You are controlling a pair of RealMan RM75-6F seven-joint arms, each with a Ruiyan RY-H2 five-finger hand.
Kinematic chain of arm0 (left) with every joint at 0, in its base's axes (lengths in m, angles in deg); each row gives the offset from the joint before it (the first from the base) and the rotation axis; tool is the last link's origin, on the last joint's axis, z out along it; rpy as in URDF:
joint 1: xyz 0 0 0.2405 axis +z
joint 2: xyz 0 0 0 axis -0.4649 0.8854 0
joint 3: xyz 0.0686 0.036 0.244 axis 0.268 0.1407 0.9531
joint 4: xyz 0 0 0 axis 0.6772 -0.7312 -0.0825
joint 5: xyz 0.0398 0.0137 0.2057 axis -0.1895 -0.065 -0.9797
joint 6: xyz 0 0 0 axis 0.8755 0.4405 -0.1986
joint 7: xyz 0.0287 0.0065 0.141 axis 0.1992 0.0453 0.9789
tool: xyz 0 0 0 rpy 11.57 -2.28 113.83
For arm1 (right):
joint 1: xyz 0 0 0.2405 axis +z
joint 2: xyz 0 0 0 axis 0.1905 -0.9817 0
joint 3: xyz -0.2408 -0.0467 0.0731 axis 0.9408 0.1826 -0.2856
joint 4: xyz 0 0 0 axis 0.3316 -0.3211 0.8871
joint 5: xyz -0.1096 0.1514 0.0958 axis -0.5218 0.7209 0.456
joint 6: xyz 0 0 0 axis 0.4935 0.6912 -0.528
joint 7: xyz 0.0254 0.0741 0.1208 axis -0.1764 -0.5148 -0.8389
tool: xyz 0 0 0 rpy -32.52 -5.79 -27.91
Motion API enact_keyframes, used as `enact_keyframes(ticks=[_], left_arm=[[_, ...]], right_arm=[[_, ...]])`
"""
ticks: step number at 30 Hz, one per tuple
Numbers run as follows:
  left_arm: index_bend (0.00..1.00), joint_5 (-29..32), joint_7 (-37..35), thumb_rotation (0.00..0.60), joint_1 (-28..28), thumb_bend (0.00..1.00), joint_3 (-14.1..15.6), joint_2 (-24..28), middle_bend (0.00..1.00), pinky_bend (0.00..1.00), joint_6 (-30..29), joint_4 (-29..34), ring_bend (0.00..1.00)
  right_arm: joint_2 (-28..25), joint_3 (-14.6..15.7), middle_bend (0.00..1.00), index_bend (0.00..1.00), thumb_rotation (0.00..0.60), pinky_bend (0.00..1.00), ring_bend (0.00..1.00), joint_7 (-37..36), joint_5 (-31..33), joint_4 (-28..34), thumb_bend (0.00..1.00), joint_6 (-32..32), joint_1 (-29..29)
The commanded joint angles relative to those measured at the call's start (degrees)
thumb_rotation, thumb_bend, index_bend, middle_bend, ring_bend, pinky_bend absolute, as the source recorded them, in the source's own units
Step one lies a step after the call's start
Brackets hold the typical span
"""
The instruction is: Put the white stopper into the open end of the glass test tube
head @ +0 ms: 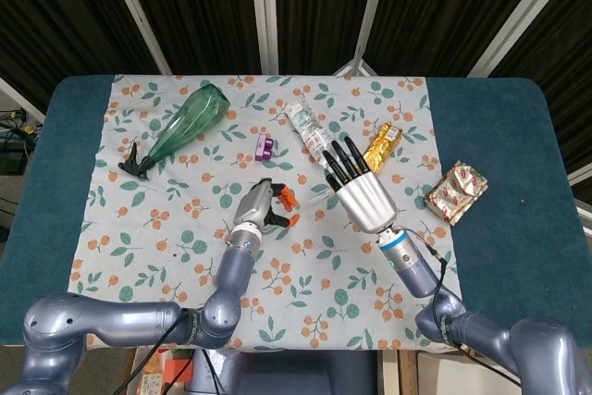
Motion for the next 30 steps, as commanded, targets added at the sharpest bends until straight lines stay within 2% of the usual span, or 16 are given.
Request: enact_keyframes(ticks=[1,30], left_arm=[[0.60,0.1,0.0,0.600,-0.1,0.48,0.0,-0.1,0.52,0.00,0.0,0.0,0.06],[0.60,-0.1,0.2,0.600,-0.7,0.48,-0.4,-0.4,0.52,0.00,0.1,0.4,0.07]], right_arm=[[0.0,0.0,0.21,0.63,0.600,0.00,0.00,0.0,0.0,0.1,0.45,0.0,0.0],[-0.5,0.4,0.21,0.62,0.600,0.00,0.00,0.5,-0.6,1.5,0.45,0.1,-0.4]])
